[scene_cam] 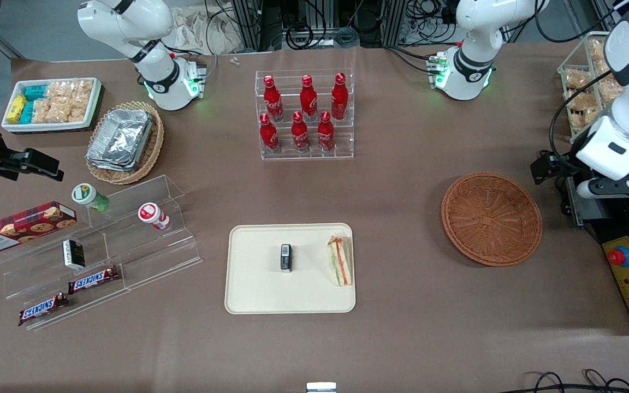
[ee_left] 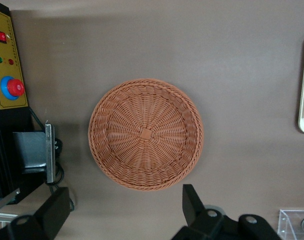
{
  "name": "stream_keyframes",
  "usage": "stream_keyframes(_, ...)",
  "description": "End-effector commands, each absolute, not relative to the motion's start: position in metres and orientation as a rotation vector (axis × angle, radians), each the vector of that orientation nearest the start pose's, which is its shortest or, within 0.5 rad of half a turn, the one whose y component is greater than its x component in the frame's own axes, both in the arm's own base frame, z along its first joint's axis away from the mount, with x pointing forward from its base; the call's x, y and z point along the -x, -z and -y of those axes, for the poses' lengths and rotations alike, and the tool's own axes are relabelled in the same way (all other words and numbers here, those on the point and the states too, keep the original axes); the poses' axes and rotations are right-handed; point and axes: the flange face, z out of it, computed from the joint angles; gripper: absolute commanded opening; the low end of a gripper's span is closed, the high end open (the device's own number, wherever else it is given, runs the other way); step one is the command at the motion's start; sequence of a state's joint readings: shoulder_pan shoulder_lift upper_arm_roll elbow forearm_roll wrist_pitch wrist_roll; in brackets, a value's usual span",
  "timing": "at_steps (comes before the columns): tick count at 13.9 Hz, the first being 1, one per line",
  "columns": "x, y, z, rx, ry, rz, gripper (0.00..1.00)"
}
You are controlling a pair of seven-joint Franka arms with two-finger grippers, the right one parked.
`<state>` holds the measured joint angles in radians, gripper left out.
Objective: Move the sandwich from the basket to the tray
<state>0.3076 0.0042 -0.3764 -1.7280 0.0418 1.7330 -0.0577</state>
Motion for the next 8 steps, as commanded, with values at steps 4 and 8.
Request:
stream_keyframes(4,-0.593,-0.571,0.034,3.14,0.034,-0.053,1.0)
stream_keyframes(8,-0.599,-0.572,0.031,3.146,0.029,-0.051,1.0)
